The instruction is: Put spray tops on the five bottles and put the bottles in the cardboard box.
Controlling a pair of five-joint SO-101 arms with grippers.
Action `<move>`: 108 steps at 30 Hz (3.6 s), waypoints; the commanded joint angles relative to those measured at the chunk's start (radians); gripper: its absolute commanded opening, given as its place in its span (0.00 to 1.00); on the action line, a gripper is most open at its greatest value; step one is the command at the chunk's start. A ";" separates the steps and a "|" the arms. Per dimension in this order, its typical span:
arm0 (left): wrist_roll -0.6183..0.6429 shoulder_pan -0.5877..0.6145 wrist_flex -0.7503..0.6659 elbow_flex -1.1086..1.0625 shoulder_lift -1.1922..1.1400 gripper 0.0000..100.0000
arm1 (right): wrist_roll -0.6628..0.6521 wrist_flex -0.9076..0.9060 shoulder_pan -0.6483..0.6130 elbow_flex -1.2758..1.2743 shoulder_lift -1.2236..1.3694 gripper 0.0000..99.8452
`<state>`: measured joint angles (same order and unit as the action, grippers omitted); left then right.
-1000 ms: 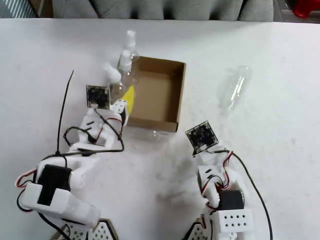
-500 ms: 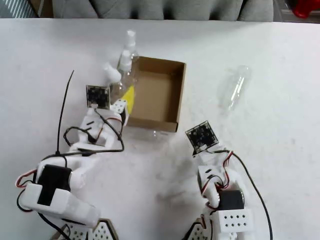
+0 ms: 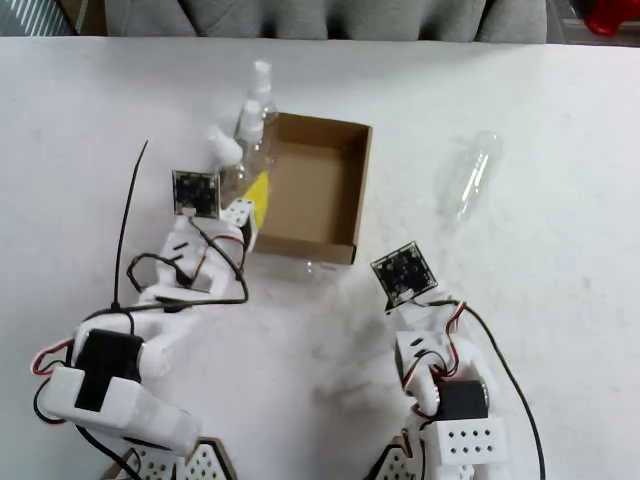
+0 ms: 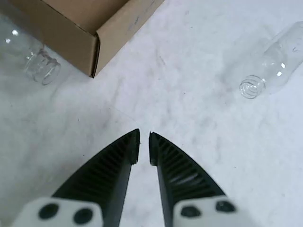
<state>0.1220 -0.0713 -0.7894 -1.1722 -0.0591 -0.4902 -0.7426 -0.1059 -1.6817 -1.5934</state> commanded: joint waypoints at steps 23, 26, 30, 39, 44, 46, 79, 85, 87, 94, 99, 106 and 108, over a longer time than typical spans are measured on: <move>0.006 0.027 0.066 0.028 0.015 0.36 | -0.014 0.019 0.015 -0.014 -0.007 0.02; 0.006 0.027 0.068 0.028 0.015 0.40 | -0.014 0.019 0.015 -0.014 -0.007 0.02; 0.006 0.027 0.068 0.028 0.015 0.43 | -0.014 0.019 0.015 -0.014 -0.007 0.02; 0.006 0.027 0.068 0.026 0.015 0.43 | -0.014 0.019 0.015 -0.014 -0.005 0.02; 0.006 0.027 0.068 0.021 0.016 0.43 | -0.014 0.019 0.015 -0.014 -0.004 0.02; 0.006 0.027 0.068 0.021 0.016 0.43 | -0.014 0.019 0.015 -0.014 -0.004 0.02; 0.006 0.027 0.512 -0.071 0.473 0.43 | -0.014 0.021 0.015 -0.014 -0.002 0.02; 0.002 0.027 0.690 -0.071 0.605 0.43 | -0.014 0.021 0.015 -0.014 -0.002 0.02; 0.003 0.027 0.740 -0.071 0.644 0.43 | -0.014 0.019 0.015 -0.014 -0.002 0.02; 0.005 0.027 0.852 -0.072 0.763 0.43 | -0.014 0.019 0.015 -0.014 -0.002 0.02; 0.005 0.019 0.937 -0.072 0.848 0.43 | -0.014 0.019 0.015 -0.014 -0.002 0.02; -0.002 0.025 1.125 -0.064 0.969 0.43 | -0.014 0.018 0.015 -0.014 -0.002 0.02; -0.002 0.027 1.169 -0.064 1.009 0.43 | -0.014 0.018 0.015 -0.014 -0.002 0.02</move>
<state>0.1158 -0.0514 0.2923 -1.2505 0.8569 -0.4902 -0.7426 -0.1059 -1.6847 -1.5934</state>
